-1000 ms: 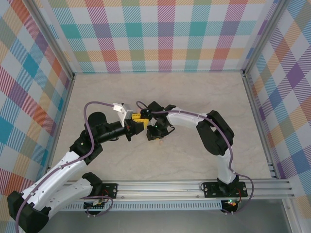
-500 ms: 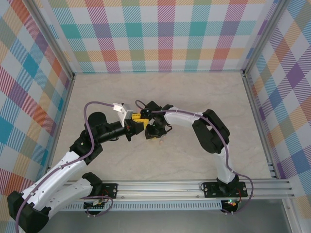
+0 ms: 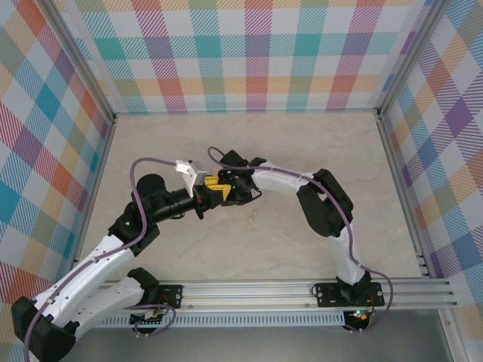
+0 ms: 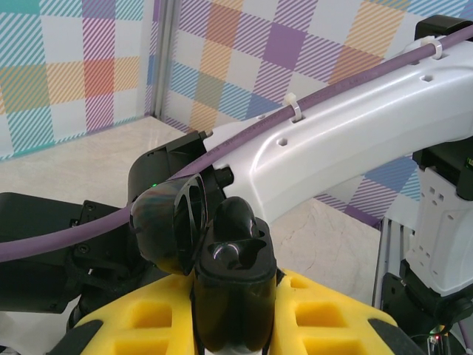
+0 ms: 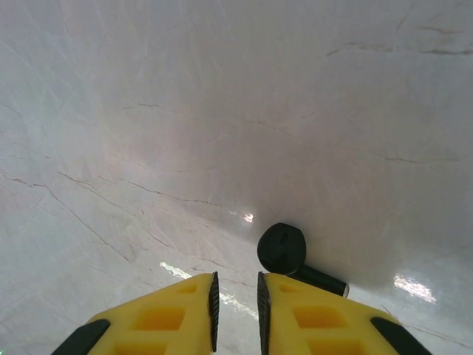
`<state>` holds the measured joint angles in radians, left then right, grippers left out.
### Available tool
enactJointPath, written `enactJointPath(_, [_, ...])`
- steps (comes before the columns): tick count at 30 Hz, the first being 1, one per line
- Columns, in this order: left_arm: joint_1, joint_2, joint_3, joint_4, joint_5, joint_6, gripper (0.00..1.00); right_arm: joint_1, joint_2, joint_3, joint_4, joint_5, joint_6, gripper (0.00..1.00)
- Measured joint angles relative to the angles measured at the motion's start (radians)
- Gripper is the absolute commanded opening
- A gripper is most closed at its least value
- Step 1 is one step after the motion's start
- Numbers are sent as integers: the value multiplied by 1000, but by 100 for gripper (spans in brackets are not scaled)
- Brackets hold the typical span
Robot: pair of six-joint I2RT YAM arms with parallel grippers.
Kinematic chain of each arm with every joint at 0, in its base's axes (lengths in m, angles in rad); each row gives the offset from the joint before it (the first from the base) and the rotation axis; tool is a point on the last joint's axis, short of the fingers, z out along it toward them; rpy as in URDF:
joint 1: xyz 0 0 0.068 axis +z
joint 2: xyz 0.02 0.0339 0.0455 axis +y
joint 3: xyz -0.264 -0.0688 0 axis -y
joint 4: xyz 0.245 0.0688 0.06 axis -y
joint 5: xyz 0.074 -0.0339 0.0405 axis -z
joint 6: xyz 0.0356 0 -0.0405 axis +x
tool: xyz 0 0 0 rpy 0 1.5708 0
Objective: Insert wireless bluetooth earbuds into charging case
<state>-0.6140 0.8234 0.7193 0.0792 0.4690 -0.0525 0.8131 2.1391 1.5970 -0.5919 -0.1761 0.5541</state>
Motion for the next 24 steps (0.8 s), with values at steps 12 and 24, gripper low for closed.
enactJointPath(12, [0,0,-3,0,0,-3,14,0,-6,87,-101,59,-183,43])
enactJointPath(24, [0,0,-3,0,0,-3,14,0,114,238,-217,85,-352,46])
